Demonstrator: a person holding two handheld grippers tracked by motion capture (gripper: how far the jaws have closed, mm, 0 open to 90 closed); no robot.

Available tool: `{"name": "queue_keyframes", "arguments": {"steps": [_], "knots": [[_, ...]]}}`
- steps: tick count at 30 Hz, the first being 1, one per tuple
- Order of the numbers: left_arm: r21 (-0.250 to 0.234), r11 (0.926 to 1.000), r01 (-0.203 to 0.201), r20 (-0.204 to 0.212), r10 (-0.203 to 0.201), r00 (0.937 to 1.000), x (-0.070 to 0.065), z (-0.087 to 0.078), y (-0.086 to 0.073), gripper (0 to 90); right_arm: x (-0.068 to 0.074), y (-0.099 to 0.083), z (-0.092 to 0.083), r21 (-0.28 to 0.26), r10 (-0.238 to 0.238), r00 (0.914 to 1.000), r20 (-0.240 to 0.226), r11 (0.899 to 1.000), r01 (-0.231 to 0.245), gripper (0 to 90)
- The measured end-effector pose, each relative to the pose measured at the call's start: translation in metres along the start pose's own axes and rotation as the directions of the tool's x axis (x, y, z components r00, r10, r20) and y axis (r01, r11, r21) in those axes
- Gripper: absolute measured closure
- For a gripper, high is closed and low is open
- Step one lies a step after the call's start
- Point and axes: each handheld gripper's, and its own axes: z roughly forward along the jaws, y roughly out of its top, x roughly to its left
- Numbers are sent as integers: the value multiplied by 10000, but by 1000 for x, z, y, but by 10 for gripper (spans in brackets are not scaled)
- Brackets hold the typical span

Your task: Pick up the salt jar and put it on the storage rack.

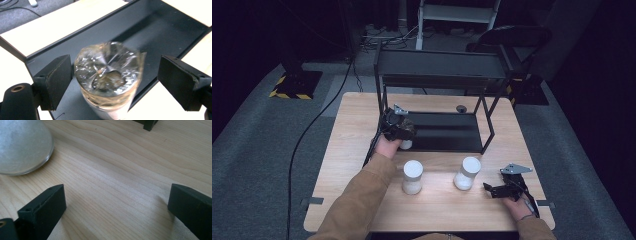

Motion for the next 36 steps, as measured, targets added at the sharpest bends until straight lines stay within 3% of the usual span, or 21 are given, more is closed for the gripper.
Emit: {"name": "queue_keyframes", "arguments": {"steps": [2,7,13,21,28,36], "knots": [[-77,9997,-245,1,245,9997,-1,-6,1,126,0,0,0,-1,-1,10000,0,10000,1,13],[-384,9993,-1,184,8,9998,3,-22,-2,132,0,0,0,2,-2,10000,-9,10000,2,14],[-728,9970,-257,210,273,9994,1,-50,-1,128,-1,0,0,6,-11,10000,-22,10000,11,13],[-1458,9871,-659,356,718,9968,-8,-89,-11,134,-1,0,0,11,-12,10000,-27,10000,12,13],[-1256,9886,-832,245,869,9959,-17,-113,-17,140,-1,1,1,17,-2,10000,-11,10000,2,13],[-1151,9880,-1030,259,1066,9940,-21,-134,-35,140,-1,2,2,1,-1,10000,-7,10000,1,13]]}}
